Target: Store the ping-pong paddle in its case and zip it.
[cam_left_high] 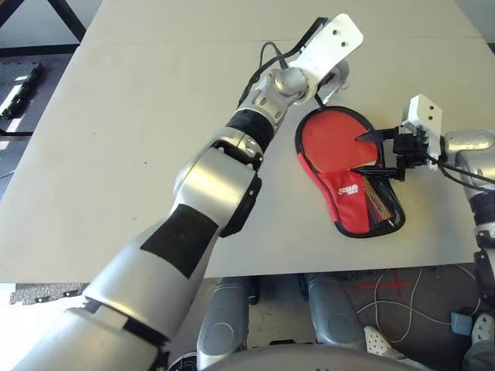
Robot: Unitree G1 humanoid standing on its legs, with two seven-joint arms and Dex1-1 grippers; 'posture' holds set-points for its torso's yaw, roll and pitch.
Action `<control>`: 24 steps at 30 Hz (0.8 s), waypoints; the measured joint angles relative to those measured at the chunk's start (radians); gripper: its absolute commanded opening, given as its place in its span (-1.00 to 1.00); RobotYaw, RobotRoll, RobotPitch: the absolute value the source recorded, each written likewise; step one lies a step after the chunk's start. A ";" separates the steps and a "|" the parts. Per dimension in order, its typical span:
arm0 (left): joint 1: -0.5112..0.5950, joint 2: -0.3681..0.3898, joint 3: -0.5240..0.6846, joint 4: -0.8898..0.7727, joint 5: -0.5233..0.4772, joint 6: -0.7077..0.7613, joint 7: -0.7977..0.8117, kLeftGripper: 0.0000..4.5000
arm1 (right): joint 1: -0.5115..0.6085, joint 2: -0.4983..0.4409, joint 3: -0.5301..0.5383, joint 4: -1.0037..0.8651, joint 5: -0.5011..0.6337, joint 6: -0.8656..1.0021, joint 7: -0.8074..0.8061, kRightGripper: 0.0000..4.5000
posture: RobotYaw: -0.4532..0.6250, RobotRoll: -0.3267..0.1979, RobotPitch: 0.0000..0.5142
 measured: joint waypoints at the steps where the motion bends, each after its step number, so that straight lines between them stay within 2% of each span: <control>1: 0.000 -0.013 0.013 0.000 -0.007 0.000 -0.011 -0.88 | 0.000 0.000 0.000 0.000 0.000 0.000 -0.003 1.00 | -0.54 0.25 0.12; 2: 0.000 -0.022 0.021 0.000 -0.020 0.000 -0.025 -0.88 | 0.000 -0.001 0.000 0.001 0.000 0.000 -0.005 1.00 | -0.54 0.25 0.12; 4: 0.000 -0.031 0.040 0.000 -0.041 0.000 -0.063 -0.54 | 0.000 -0.003 -0.001 0.002 0.000 0.000 -0.008 1.00 | -0.54 0.25 0.11; 5: 0.000 -0.032 0.049 0.000 -0.045 0.000 -0.074 -0.45 | 0.000 -0.003 -0.001 0.002 0.000 0.000 -0.009 1.00 | -0.53 0.25 0.11; 14: -0.043 -0.041 0.129 -0.084 -0.180 0.001 -0.206 0.90 | 0.003 0.013 0.001 0.007 0.000 -0.005 -0.028 1.00 | -0.52 0.25 0.11; 15: -0.045 -0.041 0.133 -0.087 -0.191 0.003 -0.213 0.98 | 0.002 0.013 0.001 0.009 0.000 -0.006 -0.028 1.00 | -0.52 0.25 0.11; 24: -0.046 -0.024 0.132 -0.103 -0.217 0.015 -0.265 0.98 | -0.004 0.020 0.001 0.023 0.000 -0.015 -0.032 1.00 | -0.48 0.25 0.11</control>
